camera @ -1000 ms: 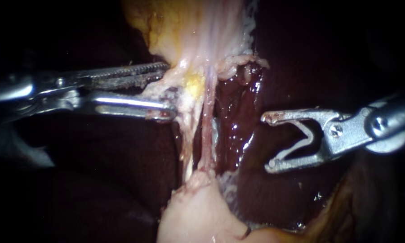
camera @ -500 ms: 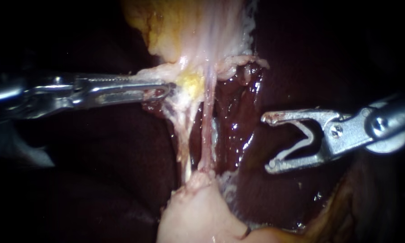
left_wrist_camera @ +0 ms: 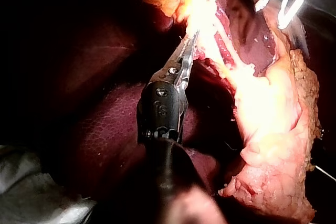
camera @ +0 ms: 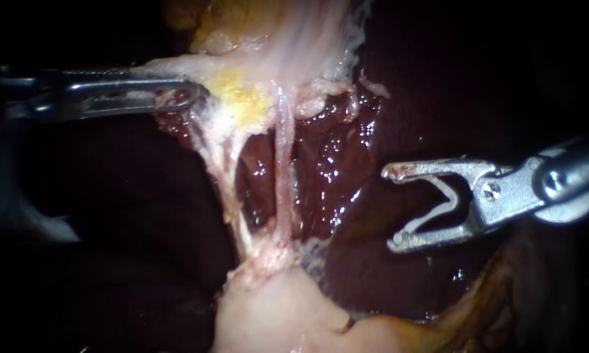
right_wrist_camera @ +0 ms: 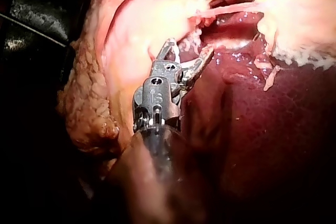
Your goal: Grabbing gallbladder
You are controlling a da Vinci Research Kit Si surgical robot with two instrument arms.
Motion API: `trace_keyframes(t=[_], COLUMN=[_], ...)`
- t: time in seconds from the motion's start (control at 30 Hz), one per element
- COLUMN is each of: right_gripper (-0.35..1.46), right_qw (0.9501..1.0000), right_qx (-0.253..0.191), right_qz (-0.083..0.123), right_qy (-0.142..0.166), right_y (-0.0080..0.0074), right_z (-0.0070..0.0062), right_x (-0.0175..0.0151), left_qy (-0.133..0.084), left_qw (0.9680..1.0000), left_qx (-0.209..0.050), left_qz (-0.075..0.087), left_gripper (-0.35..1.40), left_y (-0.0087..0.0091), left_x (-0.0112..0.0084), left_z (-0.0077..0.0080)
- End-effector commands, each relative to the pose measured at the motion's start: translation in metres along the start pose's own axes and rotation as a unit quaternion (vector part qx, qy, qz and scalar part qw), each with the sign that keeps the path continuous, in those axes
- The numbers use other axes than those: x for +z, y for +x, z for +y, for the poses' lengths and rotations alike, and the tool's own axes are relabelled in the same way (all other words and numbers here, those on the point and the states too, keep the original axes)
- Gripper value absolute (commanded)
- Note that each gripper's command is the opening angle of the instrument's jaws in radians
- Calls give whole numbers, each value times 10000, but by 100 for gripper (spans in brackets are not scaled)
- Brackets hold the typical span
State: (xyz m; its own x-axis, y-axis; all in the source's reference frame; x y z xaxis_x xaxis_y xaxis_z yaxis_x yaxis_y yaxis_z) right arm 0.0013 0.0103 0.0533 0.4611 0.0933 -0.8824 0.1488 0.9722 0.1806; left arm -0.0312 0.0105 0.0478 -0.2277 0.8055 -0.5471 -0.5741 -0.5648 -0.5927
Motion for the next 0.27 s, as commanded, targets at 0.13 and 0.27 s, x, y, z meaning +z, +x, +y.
trace_keyframes(t=[0.13,0.27], right_gripper=[50,50], right_qw=[10000,10000], right_qx=[2,2], right_qz=[0,0], right_qy=[0,0], right_y=[0,0], right_z=[0,0], right_x=[0,0], left_qy=[11,2], left_qw=[10000,10000], left_qx=[-7,-2], left_qz=[5,7], left_gripper=[-35,-35], left_y=[-3,-6], left_x=[4,8], left_z=[1,3])
